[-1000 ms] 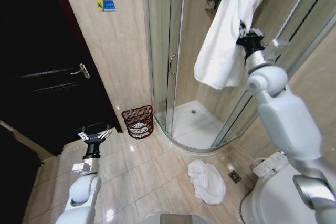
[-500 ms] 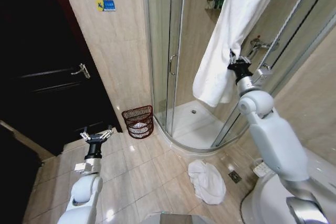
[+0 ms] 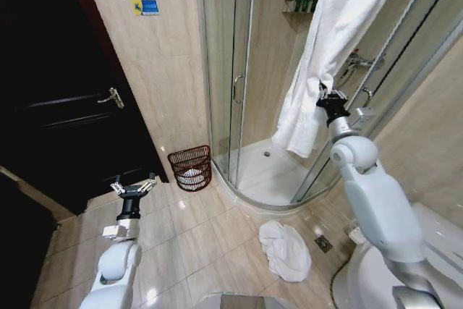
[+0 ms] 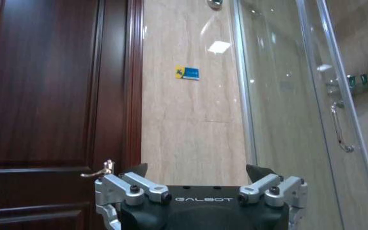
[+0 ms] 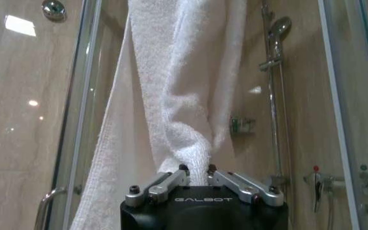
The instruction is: Discard the used towel into the hamper.
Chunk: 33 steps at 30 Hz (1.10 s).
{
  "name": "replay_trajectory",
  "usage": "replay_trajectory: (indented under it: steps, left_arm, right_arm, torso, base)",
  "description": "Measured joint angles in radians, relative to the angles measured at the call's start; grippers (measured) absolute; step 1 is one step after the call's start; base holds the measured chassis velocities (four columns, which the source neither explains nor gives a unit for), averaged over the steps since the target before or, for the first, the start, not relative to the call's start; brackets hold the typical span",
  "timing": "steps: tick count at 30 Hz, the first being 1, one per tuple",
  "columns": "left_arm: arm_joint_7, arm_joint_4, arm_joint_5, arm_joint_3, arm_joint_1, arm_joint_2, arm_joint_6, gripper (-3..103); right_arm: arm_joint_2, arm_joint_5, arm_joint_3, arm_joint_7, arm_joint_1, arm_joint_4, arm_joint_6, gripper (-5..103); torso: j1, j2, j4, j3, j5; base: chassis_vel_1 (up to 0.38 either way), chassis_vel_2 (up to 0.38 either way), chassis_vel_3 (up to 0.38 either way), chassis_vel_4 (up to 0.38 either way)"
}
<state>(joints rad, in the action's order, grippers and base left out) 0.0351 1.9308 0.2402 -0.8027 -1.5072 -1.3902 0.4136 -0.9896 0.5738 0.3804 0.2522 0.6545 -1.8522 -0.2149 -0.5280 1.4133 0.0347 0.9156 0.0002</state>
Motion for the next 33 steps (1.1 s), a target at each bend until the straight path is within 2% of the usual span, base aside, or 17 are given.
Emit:
replay_trajectory:
  steps: [17,33]
  left_arm:
    - [0.000,0.003,0.000,-0.002,-0.001,-0.001,0.006,100]
    - [0.000,0.007,-0.002,0.002,0.002,-0.001,0.009,100]
  right_arm:
    - [-0.064,-0.056,-0.001,-0.010,0.067,0.011,0.016,6]
    - [-0.130,-0.141,0.032,-0.032,0.206,0.016,0.061,6]
  torso:
    - [0.000,0.000,0.0000,0.000,-0.0002]
    - [0.000,0.000,0.0000,0.000,-0.0001]
  base:
    - [0.000,0.000,0.000,0.000]
    - [0.000,0.000,0.000,0.000]
